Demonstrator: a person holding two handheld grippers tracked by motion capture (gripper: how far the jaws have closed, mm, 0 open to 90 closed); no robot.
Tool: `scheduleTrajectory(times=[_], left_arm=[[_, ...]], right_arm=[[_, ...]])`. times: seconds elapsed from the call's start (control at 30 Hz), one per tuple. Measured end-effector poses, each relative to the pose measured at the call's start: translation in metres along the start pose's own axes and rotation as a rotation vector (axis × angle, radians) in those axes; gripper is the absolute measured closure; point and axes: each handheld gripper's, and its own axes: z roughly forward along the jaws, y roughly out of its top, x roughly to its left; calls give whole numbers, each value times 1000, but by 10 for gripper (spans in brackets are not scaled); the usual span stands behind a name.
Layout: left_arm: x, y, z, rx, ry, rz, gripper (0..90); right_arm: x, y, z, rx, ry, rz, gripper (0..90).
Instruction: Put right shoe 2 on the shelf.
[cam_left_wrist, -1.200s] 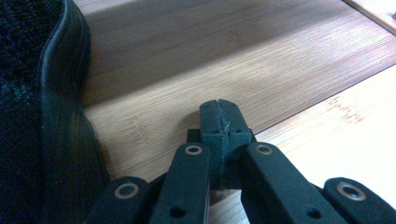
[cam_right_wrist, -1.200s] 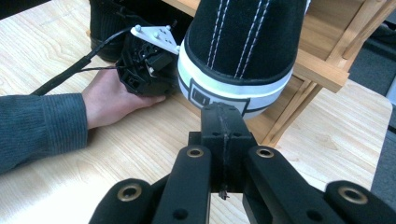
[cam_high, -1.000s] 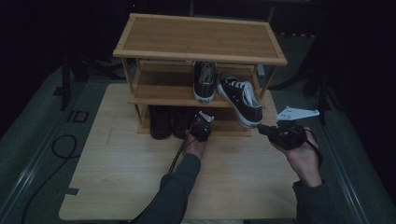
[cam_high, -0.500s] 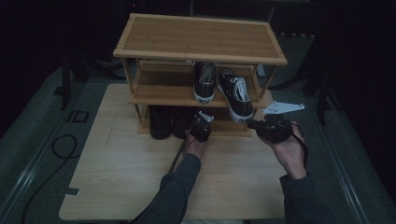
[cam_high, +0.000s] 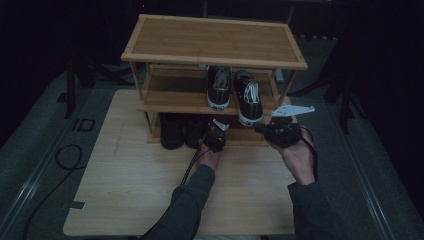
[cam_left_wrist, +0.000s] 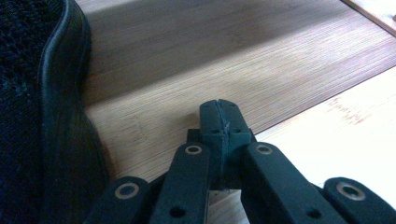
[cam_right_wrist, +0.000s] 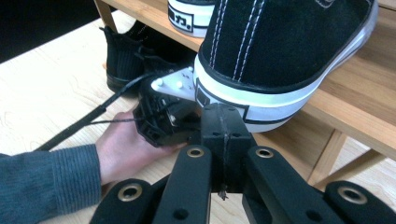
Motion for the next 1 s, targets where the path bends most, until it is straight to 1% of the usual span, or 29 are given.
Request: scheduleTrajectory(times=[0.03, 0.13, 0.3, 0.37, 0.47, 0.57, 0.67, 0.7, 0.73, 0.83, 0.87, 1.0], left_arm=[[0, 0, 0, 2, -1, 4, 900], [0, 0, 0, 3, -2, 4, 900], [0, 0, 0, 0, 0, 3, 900], [0, 0, 0, 0, -1, 4, 900], [0, 0, 0, 0, -2, 4, 900], [0, 0, 0, 0, -2, 5, 900], [0, 0, 0, 1, -2, 4, 900], [0, 0, 0, 0, -9, 4, 900], [0, 0, 0, 1, -11, 3, 900], [0, 0, 0, 0, -11, 2, 900], [0, 0, 0, 0, -11, 3, 900], [0, 0, 0, 1, -9, 4, 900]], right_arm=[[0, 2, 3, 0, -14, -4, 900], [-1, 3, 6, -4, -10, 7, 900], [-1, 5, 7, -9, -14, 2, 900], [-2, 7, 8, -10, -23, 3, 900], [-4, 8, 11, -10, -11, 9, 900], [-4, 11, 14, -10, -4, 3, 900], [-4, 15, 16, -13, -6, -2, 900], [-4, 16, 17, -10, -10, -1, 900], [-4, 17, 18, -7, -3, -2, 900], [-4, 19, 22, 5, 0, -14, 900], [-4, 19, 23, 2, 8, -9, 900], [-4, 20, 25, 4, 15, -6, 900]])
